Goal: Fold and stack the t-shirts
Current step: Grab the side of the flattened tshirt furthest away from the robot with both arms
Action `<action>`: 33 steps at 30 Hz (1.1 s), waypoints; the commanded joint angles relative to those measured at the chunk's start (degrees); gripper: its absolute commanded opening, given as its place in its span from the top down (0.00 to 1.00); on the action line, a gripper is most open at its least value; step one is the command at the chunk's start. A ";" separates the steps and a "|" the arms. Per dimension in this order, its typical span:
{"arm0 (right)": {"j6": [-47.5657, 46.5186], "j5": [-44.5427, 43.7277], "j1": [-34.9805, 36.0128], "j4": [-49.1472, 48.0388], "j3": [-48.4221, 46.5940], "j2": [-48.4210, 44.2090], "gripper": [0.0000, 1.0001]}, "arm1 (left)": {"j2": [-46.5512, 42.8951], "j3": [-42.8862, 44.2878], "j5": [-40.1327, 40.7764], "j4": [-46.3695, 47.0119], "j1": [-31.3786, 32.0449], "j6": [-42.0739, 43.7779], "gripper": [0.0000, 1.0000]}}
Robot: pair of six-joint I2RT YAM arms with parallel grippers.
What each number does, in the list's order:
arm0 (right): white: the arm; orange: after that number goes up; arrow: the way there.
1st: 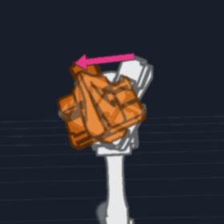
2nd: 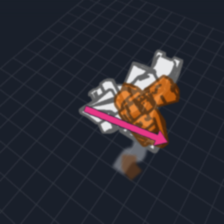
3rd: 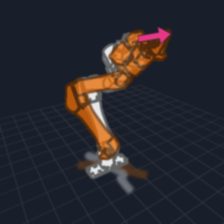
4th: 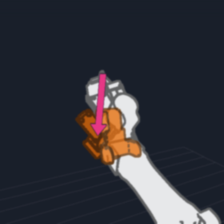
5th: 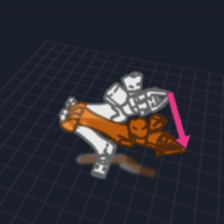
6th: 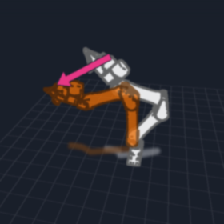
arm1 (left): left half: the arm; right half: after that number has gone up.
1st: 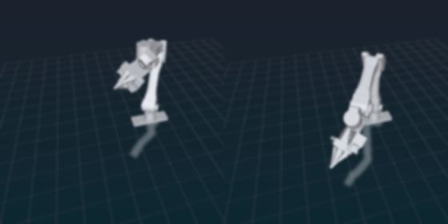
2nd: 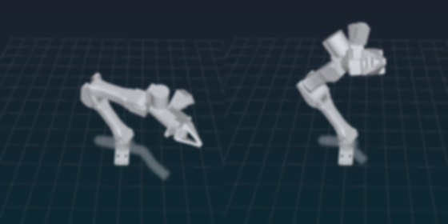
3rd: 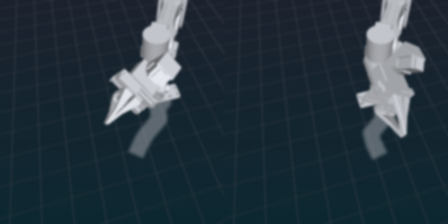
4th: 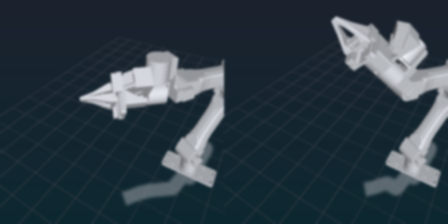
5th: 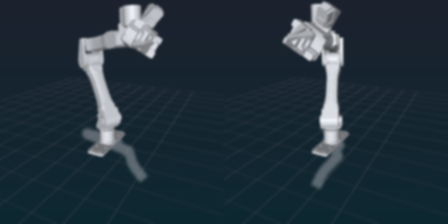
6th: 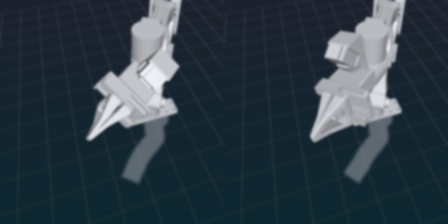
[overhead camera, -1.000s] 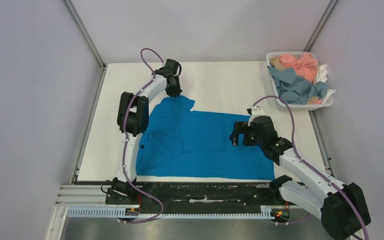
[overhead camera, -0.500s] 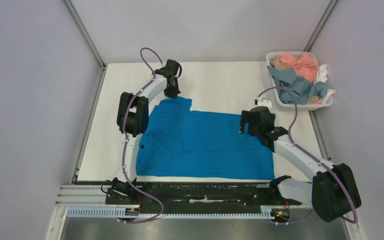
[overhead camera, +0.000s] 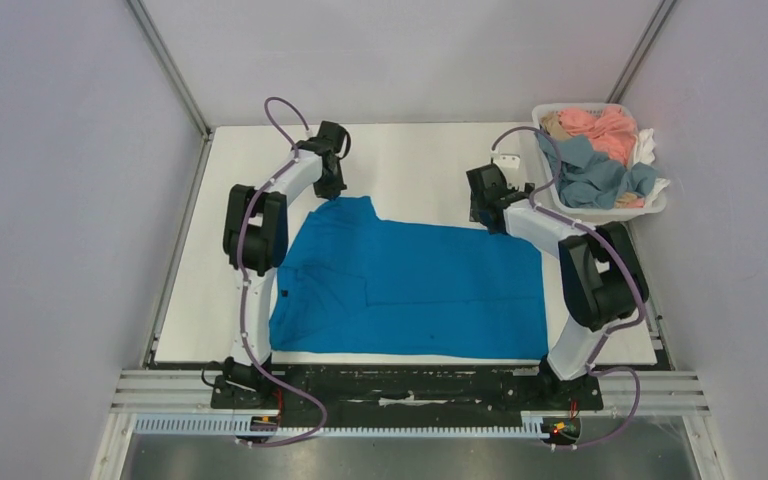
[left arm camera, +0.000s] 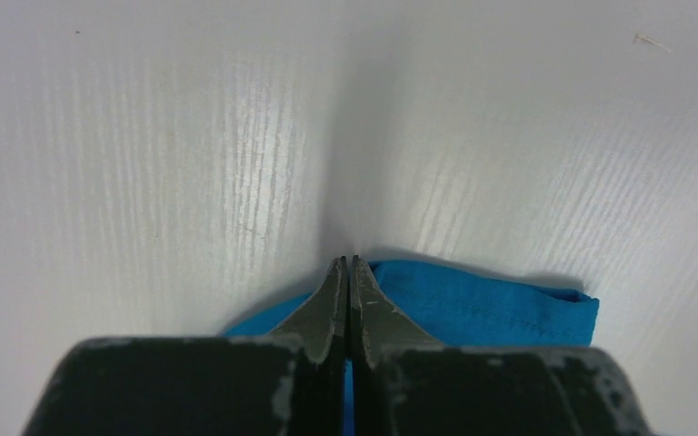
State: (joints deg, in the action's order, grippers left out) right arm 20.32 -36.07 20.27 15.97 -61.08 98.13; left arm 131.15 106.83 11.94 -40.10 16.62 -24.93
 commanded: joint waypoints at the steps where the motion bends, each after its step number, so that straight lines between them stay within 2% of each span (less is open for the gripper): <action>1: 0.60 -6.17 -0.23 1.79 -5.99 5.44 0.08 | -3.93 -0.70 1.59 2.04 -1.47 1.76 0.98; 5: 2.67 -7.88 -0.84 5.50 -6.90 8.64 0.10 | -4.41 -0.96 1.79 2.27 -2.71 1.82 0.98; 15: 4.02 -7.34 -2.91 4.36 -0.29 6.83 0.15 | -5.17 -2.16 -0.62 3.90 -3.70 2.78 0.98; 21: 3.62 -4.97 -3.31 1.96 -3.61 8.68 0.16 | -6.49 -3.97 -2.54 5.81 -3.70 3.09 0.98; 24: 3.51 -4.15 -3.32 2.70 -6.59 10.26 0.20 | -6.70 -4.06 -2.46 5.82 -3.71 3.25 0.98; 33: 5.43 -5.90 -3.66 4.65 -6.29 12.66 0.26 | -7.57 -5.13 -2.80 6.61 -3.79 3.41 0.98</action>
State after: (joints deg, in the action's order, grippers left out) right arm 23.62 -40.62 17.04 19.00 -66.57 109.23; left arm 127.55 102.02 9.34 -35.57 13.21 -24.03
